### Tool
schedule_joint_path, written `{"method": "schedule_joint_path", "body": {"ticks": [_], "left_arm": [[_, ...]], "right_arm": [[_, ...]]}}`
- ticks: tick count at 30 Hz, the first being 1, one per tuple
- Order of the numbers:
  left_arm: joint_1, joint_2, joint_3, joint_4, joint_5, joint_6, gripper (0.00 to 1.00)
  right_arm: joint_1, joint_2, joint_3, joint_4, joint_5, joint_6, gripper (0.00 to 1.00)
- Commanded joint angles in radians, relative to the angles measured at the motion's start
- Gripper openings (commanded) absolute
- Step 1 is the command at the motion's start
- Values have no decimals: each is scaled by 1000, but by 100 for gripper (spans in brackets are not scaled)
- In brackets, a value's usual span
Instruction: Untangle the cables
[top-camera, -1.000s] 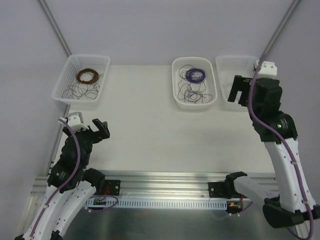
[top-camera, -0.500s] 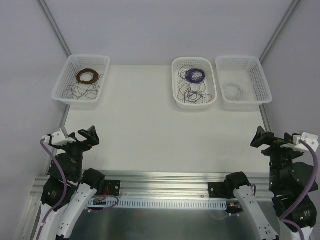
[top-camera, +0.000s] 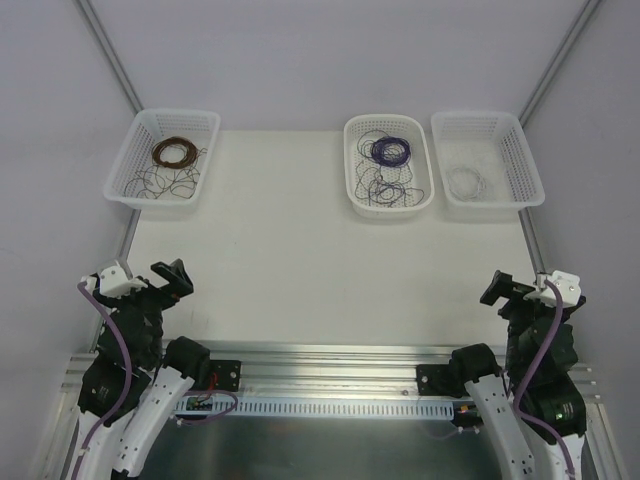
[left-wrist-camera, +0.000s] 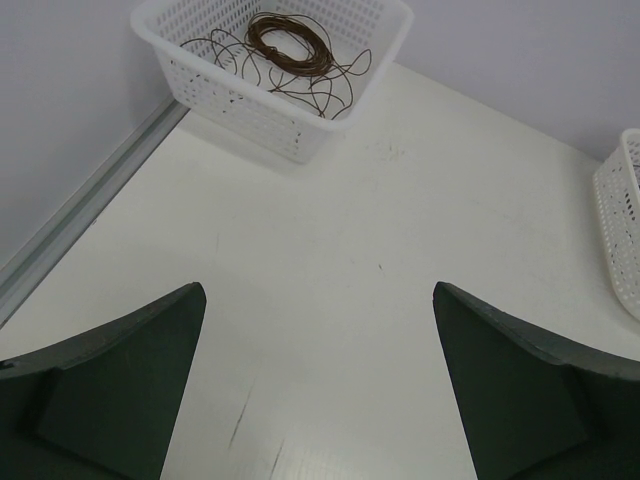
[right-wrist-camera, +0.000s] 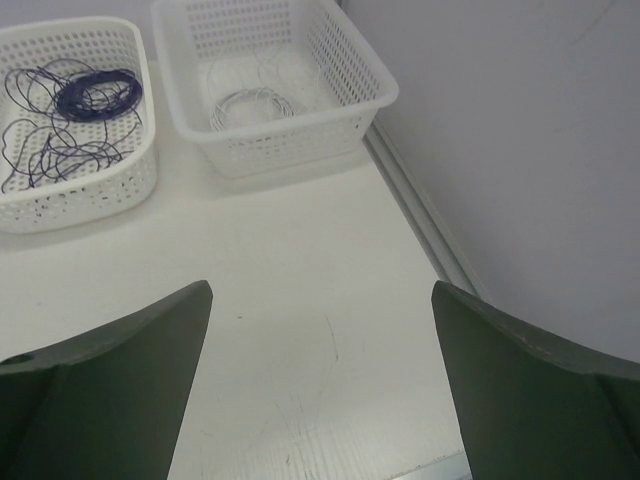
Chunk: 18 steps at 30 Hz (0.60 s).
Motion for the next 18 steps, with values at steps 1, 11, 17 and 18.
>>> {"method": "schedule_joint_path", "body": {"ticks": [1,11,17,18], "left_arm": [[8,-166,4,-1,-18,-14,99],[9,-164,-5,5,-26,-17,99],[9,-163,-5,11,-23,-14,99],[9,-163,-6,11,-23,-14,99]], "right_arm": [[-1,-158,-43,37,37,27,97],[-1,-190,-81,63,12,27,97],[-1,-190,-86,68,4,25,97],[-1,-190,-86,69,1,27,97]]}}
